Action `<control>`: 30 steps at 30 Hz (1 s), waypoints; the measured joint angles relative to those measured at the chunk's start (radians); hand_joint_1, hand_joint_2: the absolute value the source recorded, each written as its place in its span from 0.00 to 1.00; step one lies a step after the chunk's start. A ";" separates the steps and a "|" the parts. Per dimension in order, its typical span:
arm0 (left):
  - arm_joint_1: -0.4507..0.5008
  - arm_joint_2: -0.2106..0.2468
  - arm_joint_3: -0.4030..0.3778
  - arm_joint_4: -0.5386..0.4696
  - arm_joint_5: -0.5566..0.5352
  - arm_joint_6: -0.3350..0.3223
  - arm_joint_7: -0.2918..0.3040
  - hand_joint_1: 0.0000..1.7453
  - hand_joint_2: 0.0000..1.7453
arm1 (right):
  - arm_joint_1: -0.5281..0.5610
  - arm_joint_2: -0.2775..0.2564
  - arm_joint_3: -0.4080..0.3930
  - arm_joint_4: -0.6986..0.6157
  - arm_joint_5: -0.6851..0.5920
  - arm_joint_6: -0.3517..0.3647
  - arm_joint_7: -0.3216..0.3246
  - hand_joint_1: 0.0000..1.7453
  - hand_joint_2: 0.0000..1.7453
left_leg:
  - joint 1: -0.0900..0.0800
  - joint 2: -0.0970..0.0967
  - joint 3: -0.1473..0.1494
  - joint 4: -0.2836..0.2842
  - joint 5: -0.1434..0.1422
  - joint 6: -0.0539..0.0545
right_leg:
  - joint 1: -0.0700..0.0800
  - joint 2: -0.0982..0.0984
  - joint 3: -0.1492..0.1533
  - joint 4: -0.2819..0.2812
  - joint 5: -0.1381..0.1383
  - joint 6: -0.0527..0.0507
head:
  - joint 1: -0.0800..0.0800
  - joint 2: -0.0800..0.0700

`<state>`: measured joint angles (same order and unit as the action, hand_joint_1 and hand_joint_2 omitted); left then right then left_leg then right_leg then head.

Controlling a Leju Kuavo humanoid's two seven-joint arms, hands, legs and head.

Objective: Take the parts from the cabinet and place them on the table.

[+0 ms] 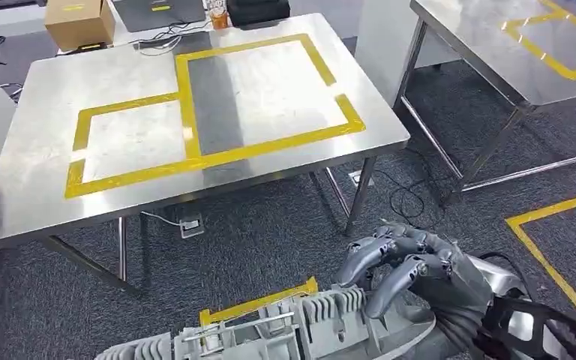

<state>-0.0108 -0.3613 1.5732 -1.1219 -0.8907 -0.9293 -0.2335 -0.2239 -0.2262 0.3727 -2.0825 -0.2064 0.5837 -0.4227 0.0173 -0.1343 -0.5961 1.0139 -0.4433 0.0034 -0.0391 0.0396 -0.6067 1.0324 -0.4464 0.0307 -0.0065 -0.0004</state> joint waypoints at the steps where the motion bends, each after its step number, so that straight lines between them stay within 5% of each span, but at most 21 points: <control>1: 0.005 0.000 0.000 0.000 -0.001 0.006 0.005 0.00 0.00 | -0.001 0.000 0.001 0.001 0.001 0.000 0.000 1.00 1.00 | 0.004 -0.005 0.000 -0.001 -0.001 -0.002 | 0.002 -0.007 0.001 0.000 -0.001 -0.007 | 0.000 0.000; 2: 0.008 0.000 0.001 0.000 -0.002 0.013 0.010 0.00 0.00 | -0.003 0.000 0.001 0.001 0.002 -0.001 0.000 1.00 1.00 | 0.009 0.000 0.000 0.004 -0.007 -0.007 | -0.005 -0.016 0.005 -0.004 0.000 -0.017 | 0.000 0.000; 3: 0.007 -0.001 0.001 0.000 -0.001 0.016 0.011 0.00 0.00 | -0.005 0.001 0.002 0.001 0.002 -0.002 0.002 1.00 1.00 | 0.002 0.063 -0.011 0.028 -0.017 -0.013 | -0.002 -0.024 0.010 -0.004 -0.003 -0.023 | -0.002 0.000; 4: 0.007 0.000 0.001 0.000 0.001 0.016 0.011 0.00 0.00 | -0.006 0.002 0.002 0.001 0.003 -0.002 0.002 1.00 1.00 | 0.002 0.104 -0.037 0.084 -0.047 -0.017 | 0.002 -0.033 0.014 -0.004 -0.008 -0.030 | -0.008 0.000; 7: 0.003 0.000 -0.001 0.000 0.000 0.019 0.015 0.00 0.00 | -0.005 0.003 0.004 0.001 0.003 -0.002 0.004 1.00 1.00 | 0.004 0.129 -0.169 0.329 -0.141 -0.018 | 0.012 -0.072 0.021 -0.003 -0.018 -0.043 | -0.008 0.000; 8: 0.003 0.000 -0.001 0.000 0.000 0.020 0.015 0.00 0.00 | -0.005 0.003 0.005 0.001 0.003 -0.003 0.005 1.00 1.00 | 0.004 0.129 -0.182 0.344 -0.134 -0.017 | 0.014 -0.082 0.023 -0.003 -0.022 -0.043 | -0.008 0.000; 9: 0.004 0.000 0.000 0.000 0.000 0.019 0.015 0.00 0.00 | -0.005 0.003 0.005 0.001 0.003 -0.003 0.006 1.00 1.00 | 0.004 0.130 -0.175 0.321 -0.111 -0.015 | 0.016 -0.092 0.027 -0.003 -0.024 -0.044 | -0.008 0.000; 11: 0.005 0.001 0.000 0.000 0.000 0.020 0.015 0.00 0.00 | -0.006 0.003 0.006 0.001 0.003 -0.004 0.008 1.00 1.00 | 0.000 0.144 -0.092 0.153 -0.020 -0.002 | 0.022 -0.116 0.042 -0.004 -0.035 -0.041 | -0.008 0.000; 12: 0.005 0.002 0.000 0.000 0.000 0.020 0.015 0.00 0.00 | -0.008 0.003 0.006 0.001 0.003 -0.005 0.008 1.00 1.00 | -0.009 0.182 -0.041 0.059 0.019 0.013 | 0.024 -0.128 0.050 -0.005 -0.040 -0.040 | -0.008 0.000; 13: 0.003 0.003 0.000 0.000 0.000 0.020 0.015 0.00 0.00 | -0.009 0.003 0.006 0.001 0.003 -0.005 0.009 1.00 1.00 | -0.026 0.243 -0.024 0.027 0.001 0.024 | 0.029 -0.137 0.054 -0.005 -0.044 -0.035 | -0.006 0.000; 17: 0.002 0.002 0.000 0.000 -0.002 0.023 0.013 0.00 0.00 | -0.016 0.006 0.010 0.001 0.003 -0.008 0.015 1.00 1.00 | -0.031 0.188 -0.029 0.011 0.005 0.031 | 0.033 -0.188 0.066 -0.016 -0.054 -0.017 | -0.007 0.000; 18: 0.003 0.001 -0.001 0.000 -0.004 0.025 0.013 0.00 0.00 | -0.020 0.006 0.011 0.000 0.002 -0.009 0.015 1.00 1.00 | -0.013 0.175 -0.002 -0.008 0.016 0.034 | 0.029 -0.163 0.060 -0.006 -0.059 -0.013 | -0.007 0.000; 19: 0.001 0.000 0.000 0.000 -0.004 0.027 0.010 0.00 0.00 | -0.022 0.006 0.014 0.002 0.002 -0.011 0.017 1.00 1.00 | -0.017 0.162 0.002 -0.015 0.017 0.037 | 0.028 -0.116 0.055 0.015 -0.069 -0.014 | -0.001 0.000; 20: -0.002 0.000 0.000 0.000 -0.005 0.028 0.010 0.00 0.00 | -0.024 0.005 0.015 0.001 -0.003 -0.015 0.016 1.00 1.00 | -0.015 0.148 0.005 -0.014 0.021 0.043 | 0.025 -0.069 0.011 0.101 -0.107 -0.022 | -0.002 0.000; 23: -0.006 -0.002 -0.002 0.000 -0.008 0.022 0.017 0.00 0.00 | -0.021 0.003 0.016 0.001 -0.029 -0.018 0.016 1.00 1.00 | -0.015 0.108 0.006 -0.013 0.018 0.044 | 0.023 -0.044 -0.113 0.299 -0.152 -0.019 | 0.000 0.000; 25: -0.005 -0.002 -0.001 0.000 -0.008 0.019 0.022 0.00 0.00 | -0.022 0.002 0.014 0.001 -0.049 -0.019 0.016 1.00 1.00 | -0.013 0.088 0.014 -0.012 0.012 0.039 | 0.018 -0.044 -0.107 0.229 -0.091 0.004 | 0.000 0.000; 27: -0.005 -0.002 -0.001 0.000 -0.008 0.017 0.025 0.00 0.00 | -0.023 0.003 0.014 0.001 -0.055 -0.019 0.016 1.00 1.00 | -0.010 0.074 0.023 -0.002 -0.002 0.028 | 0.010 -0.043 -0.032 0.034 0.004 0.027 | 0.000 0.000; 30: -0.004 0.000 -0.001 -0.002 -0.007 0.017 0.026 0.00 0.00 | -0.023 0.003 0.014 0.000 -0.058 -0.015 0.016 1.00 1.00 | -0.017 0.068 0.013 0.010 -0.017 0.011 | 0.015 -0.038 -0.018 -0.001 0.019 -0.005 | 0.001 0.000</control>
<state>-0.0151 -0.3609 1.5724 -1.1238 -0.8976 -0.9125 -0.2079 -0.2470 -0.2228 0.3864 -2.0829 -0.2644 0.5684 -0.4063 0.0005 -0.0658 -0.5827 1.0241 -0.4603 0.0146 -0.0240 0.0019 -0.6243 1.0315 -0.4278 0.0260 -0.0054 -0.0004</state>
